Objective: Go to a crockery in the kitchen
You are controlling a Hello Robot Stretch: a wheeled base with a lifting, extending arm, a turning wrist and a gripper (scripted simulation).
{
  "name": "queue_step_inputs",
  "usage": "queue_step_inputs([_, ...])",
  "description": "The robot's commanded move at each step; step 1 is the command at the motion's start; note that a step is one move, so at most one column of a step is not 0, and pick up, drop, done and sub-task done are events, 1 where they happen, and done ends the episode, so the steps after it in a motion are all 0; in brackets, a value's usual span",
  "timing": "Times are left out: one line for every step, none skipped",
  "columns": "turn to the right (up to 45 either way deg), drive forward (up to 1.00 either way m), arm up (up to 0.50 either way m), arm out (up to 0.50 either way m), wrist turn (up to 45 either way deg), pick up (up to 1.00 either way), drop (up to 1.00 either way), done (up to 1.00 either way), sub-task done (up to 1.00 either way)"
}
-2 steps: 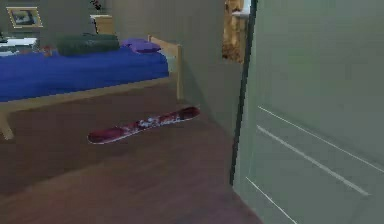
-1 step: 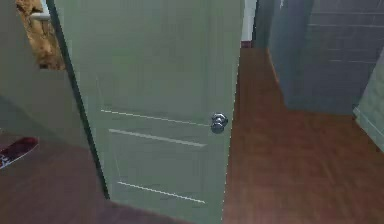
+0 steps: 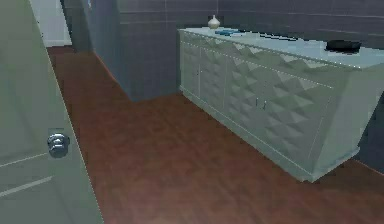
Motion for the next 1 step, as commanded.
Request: queue_step_inputs([12.0,0.0,0.0,0.0,0.0,0.0,0.0,0.0,0.0])
